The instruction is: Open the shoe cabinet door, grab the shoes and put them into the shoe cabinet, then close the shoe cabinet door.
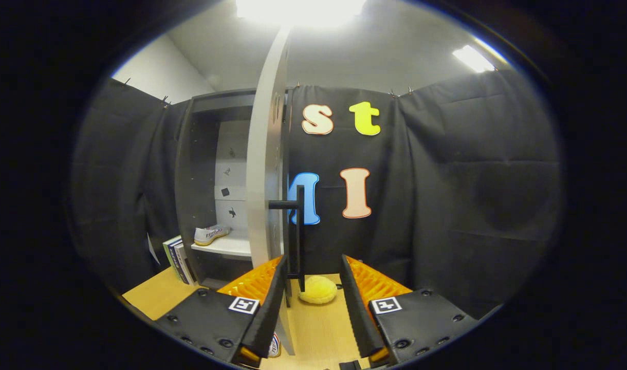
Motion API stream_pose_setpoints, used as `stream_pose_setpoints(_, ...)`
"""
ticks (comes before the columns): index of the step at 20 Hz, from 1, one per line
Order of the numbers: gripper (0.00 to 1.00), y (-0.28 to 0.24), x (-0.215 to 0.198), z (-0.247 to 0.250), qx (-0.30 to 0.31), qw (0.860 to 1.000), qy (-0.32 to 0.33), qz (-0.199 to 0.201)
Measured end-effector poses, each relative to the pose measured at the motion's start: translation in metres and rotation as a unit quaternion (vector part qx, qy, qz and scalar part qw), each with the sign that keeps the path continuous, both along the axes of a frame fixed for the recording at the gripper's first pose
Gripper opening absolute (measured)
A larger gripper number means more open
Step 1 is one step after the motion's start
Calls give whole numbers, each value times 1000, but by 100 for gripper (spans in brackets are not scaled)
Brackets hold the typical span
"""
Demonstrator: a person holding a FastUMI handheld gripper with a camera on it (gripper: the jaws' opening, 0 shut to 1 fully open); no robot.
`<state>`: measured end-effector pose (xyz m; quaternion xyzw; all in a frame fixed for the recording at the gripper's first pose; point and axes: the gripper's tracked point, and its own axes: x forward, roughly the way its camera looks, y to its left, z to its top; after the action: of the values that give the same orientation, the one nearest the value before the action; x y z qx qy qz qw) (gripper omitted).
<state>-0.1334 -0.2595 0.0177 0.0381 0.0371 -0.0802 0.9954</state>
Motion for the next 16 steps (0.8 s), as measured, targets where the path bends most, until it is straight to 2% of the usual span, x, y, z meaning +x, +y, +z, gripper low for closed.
stream_pose_setpoints(4,100,14,-24,11,8,1000,-4,-11)
stream_pose_setpoints(6,99,24,-37,16,11,1000,5,-14)
stream_pose_setpoints(9,99,53,-51,29,8,1000,8,2)
stream_pose_setpoints(13,99,92,-56,38,-12,999,11,29)
stream_pose_setpoints(16,99,133,-52,25,1,998,25,62)
